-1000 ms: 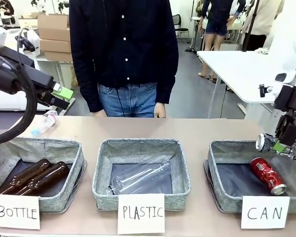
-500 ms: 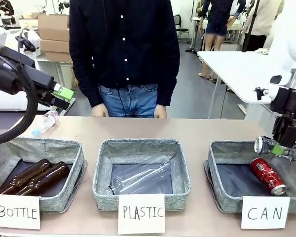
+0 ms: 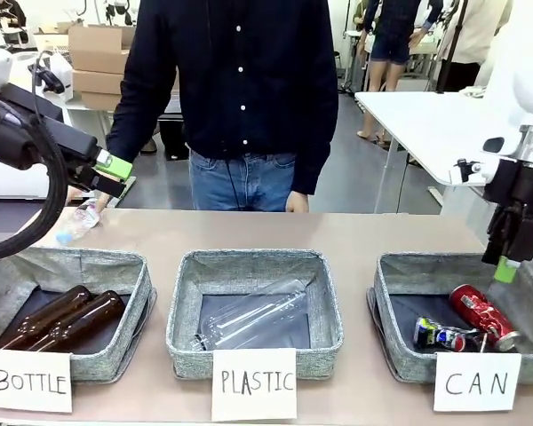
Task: Sort the can waste into the basket.
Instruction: Pick up the can waste from the table and place it in the right Fabric basket.
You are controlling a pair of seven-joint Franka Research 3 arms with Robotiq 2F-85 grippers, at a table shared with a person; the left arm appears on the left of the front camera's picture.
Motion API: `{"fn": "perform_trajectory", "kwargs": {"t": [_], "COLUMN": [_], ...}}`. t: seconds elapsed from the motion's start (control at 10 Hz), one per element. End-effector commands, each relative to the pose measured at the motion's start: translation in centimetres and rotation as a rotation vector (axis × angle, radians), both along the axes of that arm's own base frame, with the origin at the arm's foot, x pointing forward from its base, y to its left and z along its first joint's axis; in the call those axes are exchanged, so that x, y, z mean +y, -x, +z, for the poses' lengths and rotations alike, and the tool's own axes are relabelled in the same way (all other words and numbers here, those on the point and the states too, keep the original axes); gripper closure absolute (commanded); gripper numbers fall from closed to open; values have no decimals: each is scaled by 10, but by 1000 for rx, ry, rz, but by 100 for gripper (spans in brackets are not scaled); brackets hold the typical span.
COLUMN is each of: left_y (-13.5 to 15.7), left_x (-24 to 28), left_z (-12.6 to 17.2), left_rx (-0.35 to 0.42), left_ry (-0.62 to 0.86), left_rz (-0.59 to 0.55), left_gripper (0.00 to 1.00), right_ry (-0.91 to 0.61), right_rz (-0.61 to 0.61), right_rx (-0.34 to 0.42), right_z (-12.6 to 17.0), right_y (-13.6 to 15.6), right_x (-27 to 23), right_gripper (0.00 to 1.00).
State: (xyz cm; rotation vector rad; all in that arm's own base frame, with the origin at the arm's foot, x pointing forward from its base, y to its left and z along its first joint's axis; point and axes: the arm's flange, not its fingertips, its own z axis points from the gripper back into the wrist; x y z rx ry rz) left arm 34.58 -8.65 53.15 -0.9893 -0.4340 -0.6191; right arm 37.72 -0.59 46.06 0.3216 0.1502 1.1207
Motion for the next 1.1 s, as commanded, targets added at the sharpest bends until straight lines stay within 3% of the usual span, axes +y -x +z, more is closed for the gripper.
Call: {"fn": "perform_trajectory", "kwargs": {"t": [0.0,0.2,0.3,0.4,0.5,0.6,0.7,0.8,1.0], "left_y": [0,0,0,0,0,0,0,0,0], "left_x": [1,1,1,1,1,1,1,1,1], "left_z": [0,0,0,0,0,0,0,0,0], "left_rx": [-11,-11,-11,-11,-11,-11,-11,-11,-11], "left_ry": [7,7,7,7,7,7,7,7,7], "left_rz": [4,4,4,4,4,4,4,4,4], "left_gripper": [0,0,0,0,0,0,0,0,0], "right_ry": [-43,-77,-181,-363,-704,-939,-1010,-1102,-1209], "right_rz": [21,7,-59,-211,-417,-548,-616,-741,-1178], "right_rx": [10,17,19,29,150,422,567,598,293], "right_z": [5,6,12,23,43,57,60,60,53], "right_y": [-6,-5,-6,-6,-9,-14,-18,-22,-25], "right_x": [-2,-2,-2,2,10,8,9,9,16], "right_gripper": [0,0,0,0,0,0,0,0,0]}}
